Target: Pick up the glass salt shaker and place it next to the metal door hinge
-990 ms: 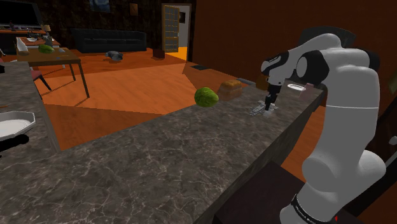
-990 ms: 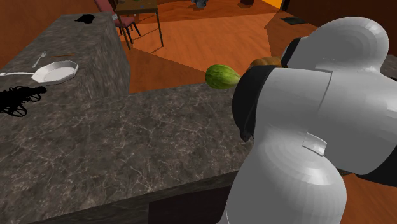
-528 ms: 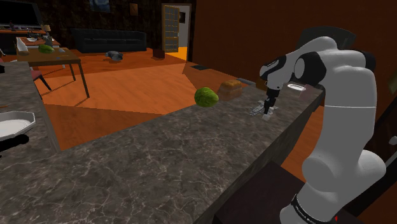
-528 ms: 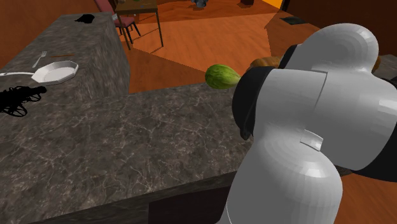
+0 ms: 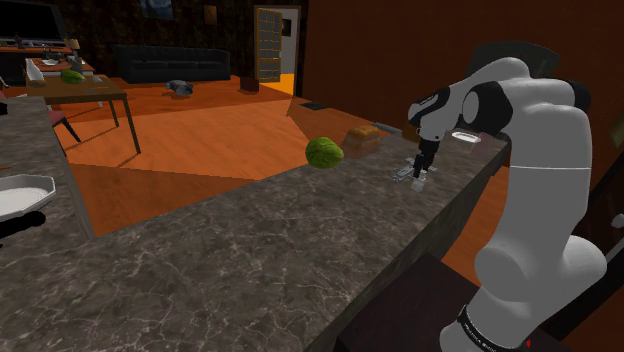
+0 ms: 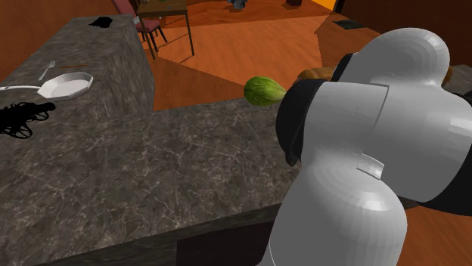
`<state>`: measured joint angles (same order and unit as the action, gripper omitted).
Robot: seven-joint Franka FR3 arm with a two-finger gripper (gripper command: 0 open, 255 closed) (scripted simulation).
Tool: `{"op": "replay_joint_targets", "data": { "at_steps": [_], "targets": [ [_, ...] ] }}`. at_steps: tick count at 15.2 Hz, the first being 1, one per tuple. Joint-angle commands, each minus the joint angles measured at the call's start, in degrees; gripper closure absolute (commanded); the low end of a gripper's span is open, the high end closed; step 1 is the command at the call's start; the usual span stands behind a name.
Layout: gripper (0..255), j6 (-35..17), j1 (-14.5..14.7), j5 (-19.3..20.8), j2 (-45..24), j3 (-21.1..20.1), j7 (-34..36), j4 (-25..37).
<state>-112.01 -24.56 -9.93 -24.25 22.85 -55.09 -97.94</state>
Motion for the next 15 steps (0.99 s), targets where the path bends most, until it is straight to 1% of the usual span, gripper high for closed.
{"op": "replay_joint_targets", "data": {
  "at_steps": [1, 3, 7, 15],
  "targets": [
    [0, 0.0, 0.0, 0.0, 0.0, 0.0, 0.0, 0.0],
    [0, 0.0, 0.0, 0.0, 0.0, 0.0, 0.0, 0.0],
    [0, 6.8, -0.2, 0.8, 1.2, 0.4, 0.6, 5.7],
    [0, 6.8, -0.2, 0.8, 1.2, 0.4, 0.6, 5.7]
  ]
}}
